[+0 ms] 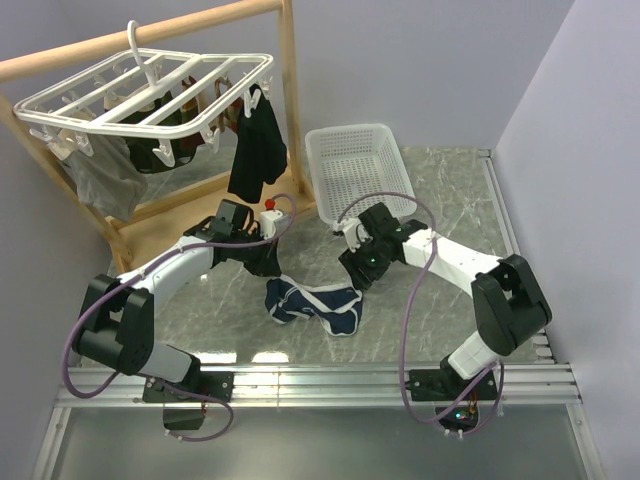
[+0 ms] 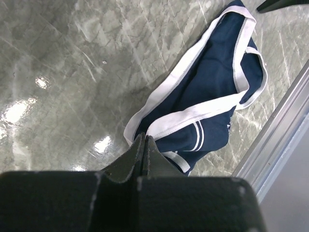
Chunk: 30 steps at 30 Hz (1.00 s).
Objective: Clip the underwear to the hanger
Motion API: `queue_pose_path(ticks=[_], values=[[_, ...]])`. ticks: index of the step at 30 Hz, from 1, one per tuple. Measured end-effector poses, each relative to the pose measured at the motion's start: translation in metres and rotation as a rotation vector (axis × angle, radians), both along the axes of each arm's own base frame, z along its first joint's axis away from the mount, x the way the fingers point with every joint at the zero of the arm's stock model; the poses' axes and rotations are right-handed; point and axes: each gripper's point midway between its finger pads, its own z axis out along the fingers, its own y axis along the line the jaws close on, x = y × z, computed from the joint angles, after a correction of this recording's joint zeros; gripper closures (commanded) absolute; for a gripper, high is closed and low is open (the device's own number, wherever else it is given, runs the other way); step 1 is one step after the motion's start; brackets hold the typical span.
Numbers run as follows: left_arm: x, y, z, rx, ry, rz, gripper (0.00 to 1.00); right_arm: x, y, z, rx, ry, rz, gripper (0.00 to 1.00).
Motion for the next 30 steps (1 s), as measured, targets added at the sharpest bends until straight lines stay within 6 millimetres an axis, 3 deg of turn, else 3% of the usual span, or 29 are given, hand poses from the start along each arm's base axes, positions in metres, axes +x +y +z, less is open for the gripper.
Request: queue_pose_path(ticks=[8,14,26,29,30], values=[[0.002,0.001,0.001,-0.006,0.0,0.005,1.0,-0.014,-0.005,-0.028,-0.112,0.07,0.028,0.43],[0.003,0.002,0.001,-0.007,-0.003,0.008,1.0,-0.015,-0.003,-0.028,-0.122,0.09,0.027,0.53],[0.003,0.003,0.001,-0.007,-0.002,0.011,1.0,-0.026,0.007,-0.024,-0.118,0.124,0.033,0.46],[0.004,0.003,0.001,-0.008,-0.007,0.011,1.0,-0.025,0.007,-0.025,-0.13,0.114,0.03,0.58],[0.004,0.003,0.0,-0.008,-0.008,0.012,1.0,-0.025,0.006,-0.025,-0.138,0.107,0.026,0.67]])
